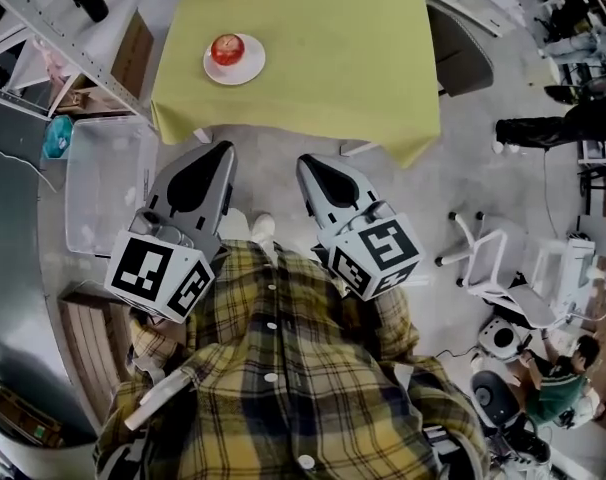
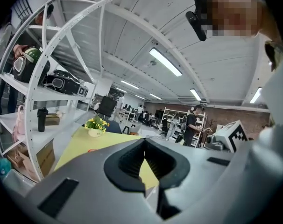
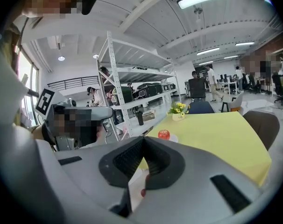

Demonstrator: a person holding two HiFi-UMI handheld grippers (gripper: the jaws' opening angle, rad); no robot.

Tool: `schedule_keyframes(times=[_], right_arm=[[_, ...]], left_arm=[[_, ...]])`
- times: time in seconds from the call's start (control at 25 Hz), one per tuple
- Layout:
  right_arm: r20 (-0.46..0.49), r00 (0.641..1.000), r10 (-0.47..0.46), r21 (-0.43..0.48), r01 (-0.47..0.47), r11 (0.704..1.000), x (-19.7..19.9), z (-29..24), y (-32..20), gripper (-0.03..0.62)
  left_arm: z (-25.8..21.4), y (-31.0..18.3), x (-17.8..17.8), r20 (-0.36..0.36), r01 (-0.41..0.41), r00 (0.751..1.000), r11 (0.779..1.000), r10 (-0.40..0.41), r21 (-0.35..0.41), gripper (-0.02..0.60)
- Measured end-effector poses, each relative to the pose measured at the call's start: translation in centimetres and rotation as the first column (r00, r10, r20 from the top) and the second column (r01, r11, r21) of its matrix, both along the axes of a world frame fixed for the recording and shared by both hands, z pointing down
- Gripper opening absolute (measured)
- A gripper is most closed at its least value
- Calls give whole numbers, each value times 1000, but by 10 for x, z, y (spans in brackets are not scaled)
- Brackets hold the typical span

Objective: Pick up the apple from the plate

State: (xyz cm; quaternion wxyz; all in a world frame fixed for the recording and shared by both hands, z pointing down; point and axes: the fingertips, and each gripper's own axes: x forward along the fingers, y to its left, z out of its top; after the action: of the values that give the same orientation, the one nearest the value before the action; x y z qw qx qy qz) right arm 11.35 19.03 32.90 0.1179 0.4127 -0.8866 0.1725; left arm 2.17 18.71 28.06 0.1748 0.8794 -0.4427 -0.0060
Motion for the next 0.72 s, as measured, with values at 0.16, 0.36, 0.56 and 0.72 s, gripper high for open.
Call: schedule_keyframes(times=[0.16, 0.36, 0.56, 0.72], right_arm=[[-10, 1000, -16, -16, 16, 1000, -9, 9, -19, -3], [-20, 1000, -5, -15, 5, 1000, -19, 13, -62, -3], [-27, 1000, 3, -12, -3, 1000, -35, 8, -114, -3], [-36, 999, -2, -8, 2, 1000, -55, 8, -169, -3]], left_arm=[[6, -21, -7, -5, 11, 1000, 1000, -11, -8, 6], [12, -64, -16, -20, -2, 1000, 1000, 1, -12, 6], [4, -123, -28, -15, -22, 1000, 1000, 22, 2, 6], [5, -176, -44, -18, -36, 999, 999, 36, 0, 6]])
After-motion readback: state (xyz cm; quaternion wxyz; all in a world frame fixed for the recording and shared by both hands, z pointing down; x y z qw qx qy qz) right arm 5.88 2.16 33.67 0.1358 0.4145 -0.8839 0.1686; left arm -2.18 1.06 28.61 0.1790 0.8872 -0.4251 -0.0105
